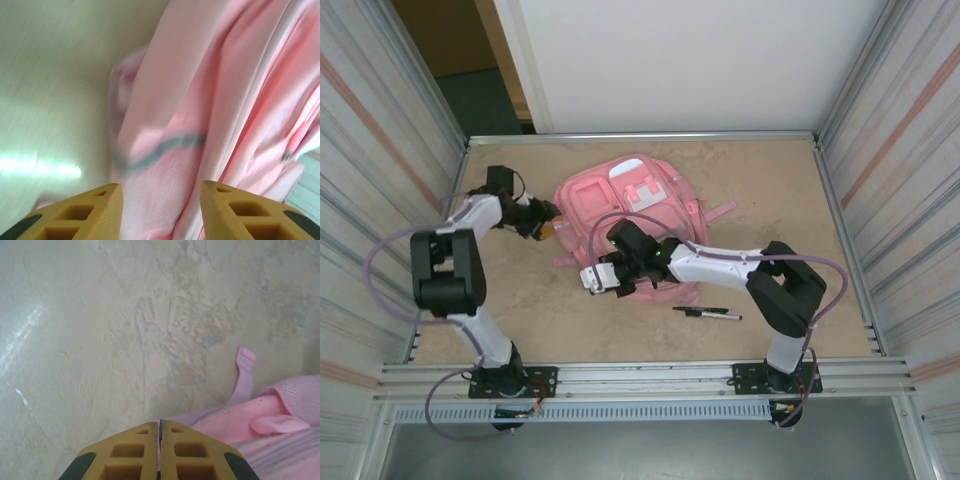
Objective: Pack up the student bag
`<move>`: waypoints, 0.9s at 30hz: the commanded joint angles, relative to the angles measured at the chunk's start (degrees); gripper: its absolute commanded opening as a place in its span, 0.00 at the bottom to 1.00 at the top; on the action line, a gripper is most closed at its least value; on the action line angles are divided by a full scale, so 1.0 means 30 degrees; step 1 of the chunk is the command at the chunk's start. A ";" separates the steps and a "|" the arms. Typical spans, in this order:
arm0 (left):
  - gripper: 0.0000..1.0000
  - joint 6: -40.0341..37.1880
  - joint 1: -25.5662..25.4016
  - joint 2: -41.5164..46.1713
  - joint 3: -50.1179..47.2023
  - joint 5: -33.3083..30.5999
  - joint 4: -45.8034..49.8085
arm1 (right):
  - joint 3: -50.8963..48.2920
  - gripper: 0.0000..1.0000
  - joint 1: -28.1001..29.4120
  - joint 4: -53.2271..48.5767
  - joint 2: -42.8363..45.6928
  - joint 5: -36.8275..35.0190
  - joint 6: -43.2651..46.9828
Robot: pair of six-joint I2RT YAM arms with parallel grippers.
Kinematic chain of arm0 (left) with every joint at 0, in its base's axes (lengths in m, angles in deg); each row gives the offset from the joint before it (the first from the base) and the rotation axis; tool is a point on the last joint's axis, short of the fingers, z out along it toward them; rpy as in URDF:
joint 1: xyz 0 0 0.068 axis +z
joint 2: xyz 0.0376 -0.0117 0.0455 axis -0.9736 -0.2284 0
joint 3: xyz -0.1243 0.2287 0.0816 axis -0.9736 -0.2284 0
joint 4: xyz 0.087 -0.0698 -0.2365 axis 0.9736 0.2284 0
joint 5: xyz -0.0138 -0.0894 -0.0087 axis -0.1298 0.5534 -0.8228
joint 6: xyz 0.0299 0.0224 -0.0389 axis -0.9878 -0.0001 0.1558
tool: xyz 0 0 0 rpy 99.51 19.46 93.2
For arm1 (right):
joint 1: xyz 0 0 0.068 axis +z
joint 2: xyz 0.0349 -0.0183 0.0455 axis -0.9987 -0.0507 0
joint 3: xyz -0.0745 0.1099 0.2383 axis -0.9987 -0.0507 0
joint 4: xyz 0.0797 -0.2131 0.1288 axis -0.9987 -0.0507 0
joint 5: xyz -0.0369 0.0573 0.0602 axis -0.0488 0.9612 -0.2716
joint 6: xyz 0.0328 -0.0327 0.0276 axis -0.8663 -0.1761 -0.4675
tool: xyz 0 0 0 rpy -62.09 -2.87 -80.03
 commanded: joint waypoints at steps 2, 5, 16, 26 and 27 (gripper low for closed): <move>0.46 0.2392 -0.0799 0.4305 -0.5250 0.0536 -0.2690 | 0.1972 0.00 -0.0461 -0.2295 -0.0794 0.3395 -0.0891; 0.48 0.3739 -0.2157 0.6034 -0.7317 0.0726 -0.4475 | 0.2426 0.00 -0.0845 -0.2211 -0.0887 0.4842 -0.1151; 0.48 0.7718 -0.5517 0.6911 -0.9231 0.0585 -0.9465 | 0.2776 0.00 -0.1038 -0.2089 -0.0745 0.5994 -0.1114; 0.33 0.7933 -0.6623 0.4995 -0.8574 -0.2410 -0.9728 | 0.2595 0.00 -0.0680 -0.3446 -0.0049 0.4159 -0.0276; 0.27 0.7606 -0.6569 0.4856 -0.8358 -0.2611 -0.9611 | 0.2566 0.00 -0.0539 -0.3899 0.0050 0.3514 0.0041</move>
